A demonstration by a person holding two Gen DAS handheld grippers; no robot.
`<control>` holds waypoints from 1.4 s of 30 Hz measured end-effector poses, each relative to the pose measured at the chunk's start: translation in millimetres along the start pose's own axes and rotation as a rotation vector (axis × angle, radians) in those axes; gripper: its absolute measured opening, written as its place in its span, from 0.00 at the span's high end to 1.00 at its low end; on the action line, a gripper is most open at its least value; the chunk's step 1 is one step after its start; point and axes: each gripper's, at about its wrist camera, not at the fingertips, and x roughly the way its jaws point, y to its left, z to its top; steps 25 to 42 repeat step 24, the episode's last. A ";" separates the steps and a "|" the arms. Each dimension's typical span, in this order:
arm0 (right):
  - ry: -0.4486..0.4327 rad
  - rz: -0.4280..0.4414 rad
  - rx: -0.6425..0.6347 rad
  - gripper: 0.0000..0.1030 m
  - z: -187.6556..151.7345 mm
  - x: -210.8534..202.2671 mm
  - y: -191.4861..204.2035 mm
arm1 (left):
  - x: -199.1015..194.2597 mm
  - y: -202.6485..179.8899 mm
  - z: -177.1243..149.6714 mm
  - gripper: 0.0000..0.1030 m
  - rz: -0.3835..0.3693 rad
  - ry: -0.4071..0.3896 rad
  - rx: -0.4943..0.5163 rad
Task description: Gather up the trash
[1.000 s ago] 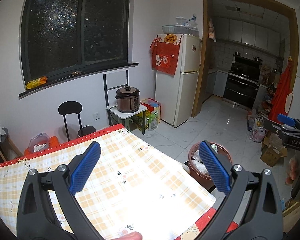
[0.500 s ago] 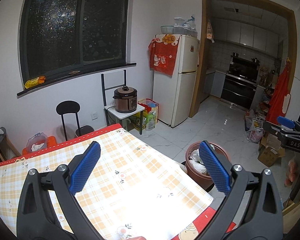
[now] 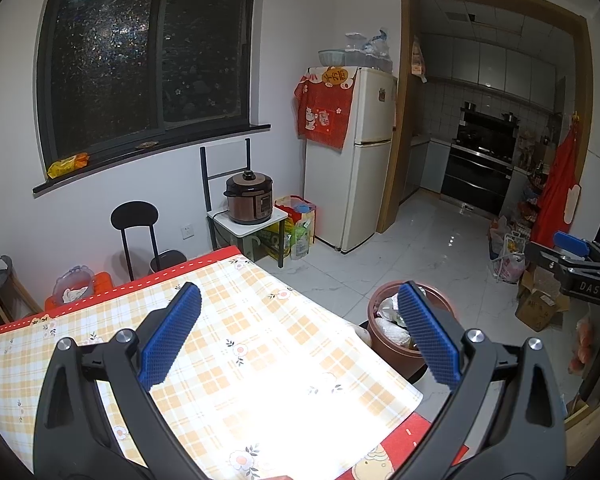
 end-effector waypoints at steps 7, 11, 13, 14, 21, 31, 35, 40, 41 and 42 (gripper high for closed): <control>0.000 0.000 0.001 0.05 -0.3 0.6 -0.6 | 1.7 -1.9 0.4 0.06 -0.002 -0.001 -0.001; 0.007 0.000 0.002 0.05 -2.0 2.0 -3.0 | 3.3 -6.4 0.7 0.06 -0.005 -0.003 0.001; 0.009 -0.001 0.004 0.05 -2.3 2.8 -3.9 | 3.8 -7.7 1.0 0.06 -0.007 -0.006 0.000; 0.009 -0.001 0.004 0.05 -3.2 2.9 -4.6 | 4.3 -8.6 1.1 0.06 -0.006 -0.006 -0.001; 0.010 0.001 0.001 0.05 -3.8 5.3 -6.9 | 8.6 -12.0 1.4 0.06 0.009 -0.007 -0.008; 0.013 0.005 -0.002 0.05 -2.6 8.2 -8.3 | 11.5 -12.7 1.1 0.06 0.013 -0.001 -0.018; 0.013 0.005 -0.002 0.05 -2.6 8.2 -8.3 | 11.5 -12.7 1.1 0.06 0.013 -0.001 -0.018; 0.013 0.005 -0.002 0.05 -2.6 8.2 -8.3 | 11.5 -12.7 1.1 0.06 0.013 -0.001 -0.018; 0.013 0.005 -0.002 0.05 -2.6 8.2 -8.3 | 11.5 -12.7 1.1 0.06 0.013 -0.001 -0.018; 0.013 0.005 -0.002 0.05 -2.6 8.2 -8.3 | 11.5 -12.7 1.1 0.06 0.013 -0.001 -0.018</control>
